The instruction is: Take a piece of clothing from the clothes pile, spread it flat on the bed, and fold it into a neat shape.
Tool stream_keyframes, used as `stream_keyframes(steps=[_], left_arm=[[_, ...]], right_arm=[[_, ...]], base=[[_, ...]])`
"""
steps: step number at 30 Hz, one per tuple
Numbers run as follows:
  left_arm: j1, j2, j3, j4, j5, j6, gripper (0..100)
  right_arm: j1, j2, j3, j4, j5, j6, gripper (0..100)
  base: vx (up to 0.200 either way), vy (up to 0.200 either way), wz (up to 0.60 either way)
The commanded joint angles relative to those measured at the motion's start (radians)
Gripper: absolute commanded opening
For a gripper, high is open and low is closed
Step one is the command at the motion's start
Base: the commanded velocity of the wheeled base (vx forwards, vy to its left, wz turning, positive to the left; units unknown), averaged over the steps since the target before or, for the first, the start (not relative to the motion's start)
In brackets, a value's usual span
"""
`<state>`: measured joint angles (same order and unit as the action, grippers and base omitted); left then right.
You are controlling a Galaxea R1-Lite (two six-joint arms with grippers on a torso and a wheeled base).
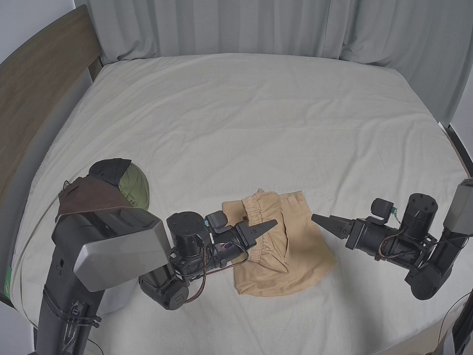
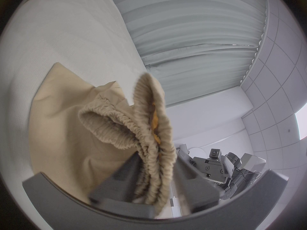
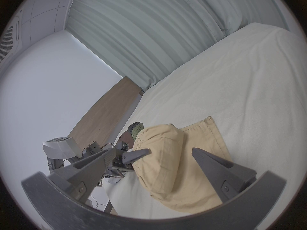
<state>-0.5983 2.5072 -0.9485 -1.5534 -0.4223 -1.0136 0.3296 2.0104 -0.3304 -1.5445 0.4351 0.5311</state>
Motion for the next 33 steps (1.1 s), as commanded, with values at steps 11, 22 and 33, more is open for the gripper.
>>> stream_keyframes(steps=[11, 22, 33], left_arm=[[-0.015, 0.001, -0.006, 0.001, 0.019, 0.049, 100], [-0.003, -0.038, 0.039, -0.001, 0.060, 0.082, 100], [0.109, -0.212, 0.212, 0.001, 0.048, 0.267, 100]], right_arm=[[0.002, 0.007, 0.001, 0.000, 0.001, -0.002, 100], [0.016, 0.050, 0.008, 0.000, 0.001, -0.002, 100], [0.060, 0.182, -0.050, 0.000, -0.096, 0.064, 100]], base=[[0.000, 0.000, 0.00], [0.000, 0.000, 0.00], [0.000, 0.000, 0.00]])
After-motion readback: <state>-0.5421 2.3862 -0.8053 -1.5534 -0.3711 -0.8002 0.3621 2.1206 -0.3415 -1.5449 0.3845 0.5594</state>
